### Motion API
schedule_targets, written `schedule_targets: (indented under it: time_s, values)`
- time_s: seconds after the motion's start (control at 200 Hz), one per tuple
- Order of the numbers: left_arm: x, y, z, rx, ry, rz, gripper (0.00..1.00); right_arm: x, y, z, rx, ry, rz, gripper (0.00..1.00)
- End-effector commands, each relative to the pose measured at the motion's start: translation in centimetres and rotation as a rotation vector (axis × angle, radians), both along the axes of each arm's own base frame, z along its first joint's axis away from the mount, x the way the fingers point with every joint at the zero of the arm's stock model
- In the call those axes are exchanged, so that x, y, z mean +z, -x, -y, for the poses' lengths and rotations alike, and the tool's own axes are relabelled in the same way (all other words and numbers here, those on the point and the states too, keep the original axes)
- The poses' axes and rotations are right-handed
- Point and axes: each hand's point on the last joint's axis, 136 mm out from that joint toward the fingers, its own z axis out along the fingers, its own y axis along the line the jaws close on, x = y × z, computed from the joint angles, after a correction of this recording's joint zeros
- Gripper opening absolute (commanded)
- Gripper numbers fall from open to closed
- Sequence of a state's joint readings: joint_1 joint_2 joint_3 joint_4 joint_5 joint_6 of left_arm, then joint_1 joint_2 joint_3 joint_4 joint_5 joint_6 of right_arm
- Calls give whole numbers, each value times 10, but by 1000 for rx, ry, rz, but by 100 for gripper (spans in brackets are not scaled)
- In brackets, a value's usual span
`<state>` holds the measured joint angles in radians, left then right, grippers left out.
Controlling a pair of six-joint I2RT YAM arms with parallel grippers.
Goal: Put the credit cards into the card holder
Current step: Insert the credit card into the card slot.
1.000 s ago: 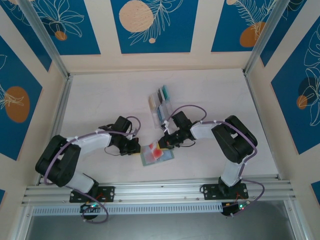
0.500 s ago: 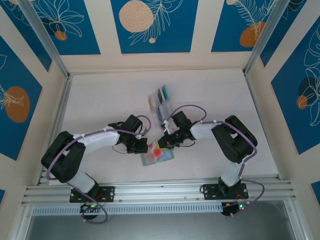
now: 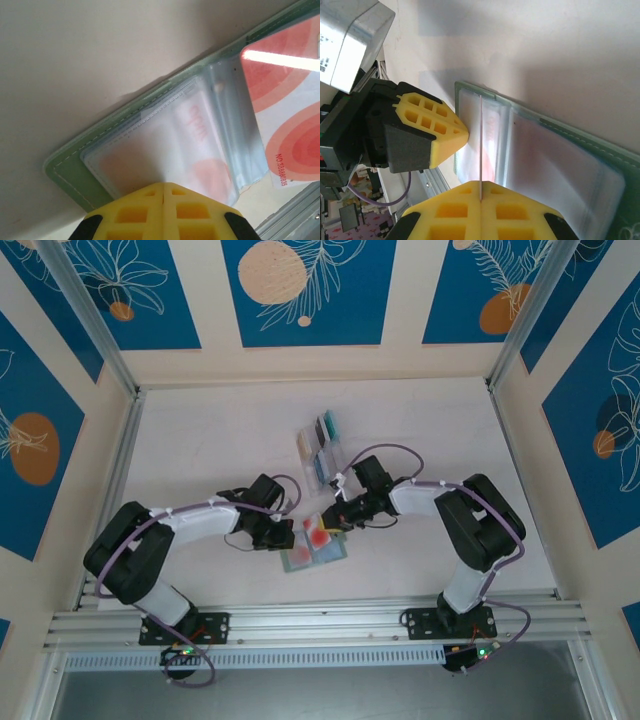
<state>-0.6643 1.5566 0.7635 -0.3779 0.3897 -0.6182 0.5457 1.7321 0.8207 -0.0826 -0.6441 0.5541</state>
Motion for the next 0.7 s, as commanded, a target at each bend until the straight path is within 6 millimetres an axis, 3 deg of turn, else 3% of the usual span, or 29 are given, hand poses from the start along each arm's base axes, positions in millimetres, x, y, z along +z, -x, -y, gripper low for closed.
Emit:
schedule_targets:
  time_s: [0.0, 0.375, 0.695]
  values:
    - [-17, 15, -24, -4, -115, -33, 1, -1, 13, 0, 34, -34, -49, 0]
    - [-18, 16, -24, -5, -113, -35, 1, -22, 22, -1, 54, -27, -110, 0]
    - [-18, 16, -23, -4, -112, -37, 1, -26, 27, -3, 69, -36, -127, 0]
